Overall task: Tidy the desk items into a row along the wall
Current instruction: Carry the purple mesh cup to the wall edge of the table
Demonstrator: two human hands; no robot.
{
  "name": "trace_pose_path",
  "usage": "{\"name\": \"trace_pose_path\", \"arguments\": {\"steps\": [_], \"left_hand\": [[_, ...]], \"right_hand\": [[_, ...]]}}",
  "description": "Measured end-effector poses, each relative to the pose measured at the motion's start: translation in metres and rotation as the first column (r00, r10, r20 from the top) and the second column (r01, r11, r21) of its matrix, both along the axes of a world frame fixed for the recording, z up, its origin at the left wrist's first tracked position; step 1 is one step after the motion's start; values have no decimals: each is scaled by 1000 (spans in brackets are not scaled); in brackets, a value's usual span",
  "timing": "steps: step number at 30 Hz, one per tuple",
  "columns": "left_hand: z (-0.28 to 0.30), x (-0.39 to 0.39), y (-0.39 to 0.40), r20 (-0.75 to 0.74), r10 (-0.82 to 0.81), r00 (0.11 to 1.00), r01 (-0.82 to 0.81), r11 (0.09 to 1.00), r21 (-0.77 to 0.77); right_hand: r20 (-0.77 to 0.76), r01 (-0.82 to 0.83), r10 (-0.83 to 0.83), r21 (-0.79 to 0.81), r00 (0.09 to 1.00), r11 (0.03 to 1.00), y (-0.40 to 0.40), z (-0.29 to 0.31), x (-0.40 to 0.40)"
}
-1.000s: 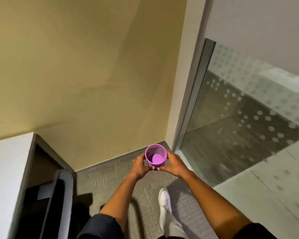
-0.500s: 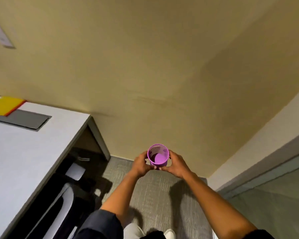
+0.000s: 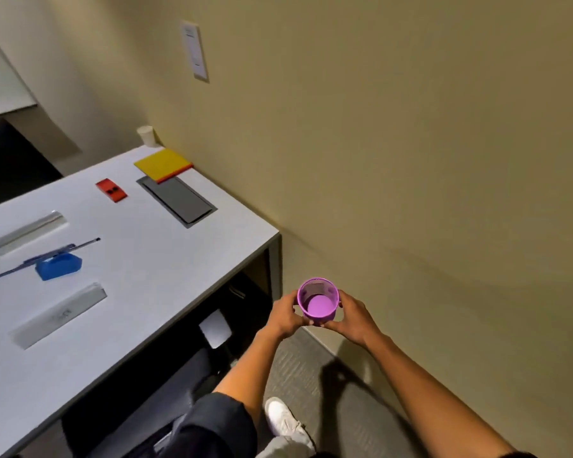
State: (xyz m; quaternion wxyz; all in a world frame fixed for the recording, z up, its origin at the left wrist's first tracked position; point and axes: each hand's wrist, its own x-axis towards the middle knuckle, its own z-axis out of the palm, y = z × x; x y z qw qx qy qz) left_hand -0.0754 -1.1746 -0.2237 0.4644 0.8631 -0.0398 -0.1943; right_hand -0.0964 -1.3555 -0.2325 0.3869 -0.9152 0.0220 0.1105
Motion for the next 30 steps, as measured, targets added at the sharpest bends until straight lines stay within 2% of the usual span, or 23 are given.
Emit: {"name": "trace_pose_path", "arguments": {"steps": [8, 14, 20, 24, 30], "left_hand": [[8, 117, 68, 34, 163, 986, -159, 983, -88], [5, 158, 124, 33, 339, 940, -333, 936, -112], [-7, 183, 184, 11, 520, 854, -515, 848, -129], [-13, 207, 225, 0, 604, 797, -597, 789, -142], [-25, 259, 280, -4, 758, 652, -750, 645, -146]], "right_hand": [[43, -130, 129, 21, 991, 991, 64, 15, 140], [27, -277, 277, -3, 961, 961, 123, 14, 212], [-13, -452, 452, -15, 892, 892, 196, 8, 270], [-20, -525, 526, 40, 850, 850, 245, 3, 306], [-11, -620, 626, 127, 779, 774, 318, -5, 381]]}}
